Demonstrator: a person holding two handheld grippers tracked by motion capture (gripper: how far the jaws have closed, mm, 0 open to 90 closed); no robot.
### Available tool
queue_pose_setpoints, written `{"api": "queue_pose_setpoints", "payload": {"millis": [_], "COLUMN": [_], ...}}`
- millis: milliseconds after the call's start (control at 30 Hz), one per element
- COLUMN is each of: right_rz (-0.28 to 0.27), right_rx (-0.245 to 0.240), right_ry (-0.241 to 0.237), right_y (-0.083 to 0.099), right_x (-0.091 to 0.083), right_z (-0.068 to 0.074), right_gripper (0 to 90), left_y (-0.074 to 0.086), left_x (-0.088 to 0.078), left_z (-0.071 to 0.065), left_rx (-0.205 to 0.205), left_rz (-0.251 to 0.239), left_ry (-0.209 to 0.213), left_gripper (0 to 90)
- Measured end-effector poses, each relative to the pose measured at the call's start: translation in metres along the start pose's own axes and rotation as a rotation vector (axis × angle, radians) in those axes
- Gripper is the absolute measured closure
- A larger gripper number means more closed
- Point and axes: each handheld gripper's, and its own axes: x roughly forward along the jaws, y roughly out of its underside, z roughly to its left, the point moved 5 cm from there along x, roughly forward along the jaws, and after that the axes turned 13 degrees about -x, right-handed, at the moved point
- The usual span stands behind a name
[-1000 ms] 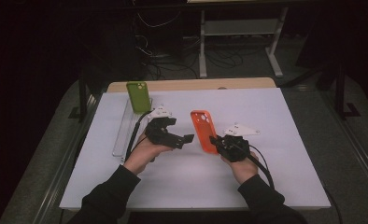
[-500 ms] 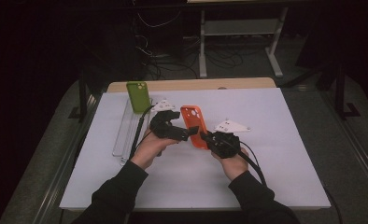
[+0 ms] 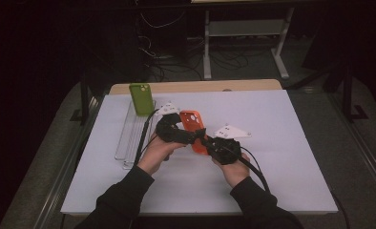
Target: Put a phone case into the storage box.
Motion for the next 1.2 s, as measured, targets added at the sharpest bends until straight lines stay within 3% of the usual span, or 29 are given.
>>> {"api": "queue_pose_setpoints", "payload": {"millis": [300, 500, 733, 867, 1200], "right_rz": [0.03, 0.033, 0.042, 0.045, 0.051], "right_rx": [-0.02, -0.027, -0.033, -0.028, -0.032], "right_ry": [-0.018, -0.019, -0.024, -0.05, -0.098], "right_y": [0.003, 0.004, 0.005, 0.005, 0.008], "right_x": [0.004, 0.006, 0.007, 0.007, -0.007], "right_z": [0.009, 0.01, 0.01, 0.009, -0.004], "right_gripper": [81.2, 81.1, 79.9, 77.4, 46.0], "left_y": [0.002, 0.0, 0.0, 0.0, -0.008], "left_x": [0.001, -0.003, -0.003, -0.003, -0.006], "left_z": [0.0, 0.002, 0.001, 0.001, 0.005], "left_rx": [-0.022, -0.04, -0.023, -0.017, -0.004], "left_rz": [-0.022, -0.057, -0.054, -0.039, -0.041], "left_ry": [-0.028, -0.026, -0.02, -0.015, -0.03], "left_gripper": [0.0, 10.7, 12.9, 13.7, 14.1]}}
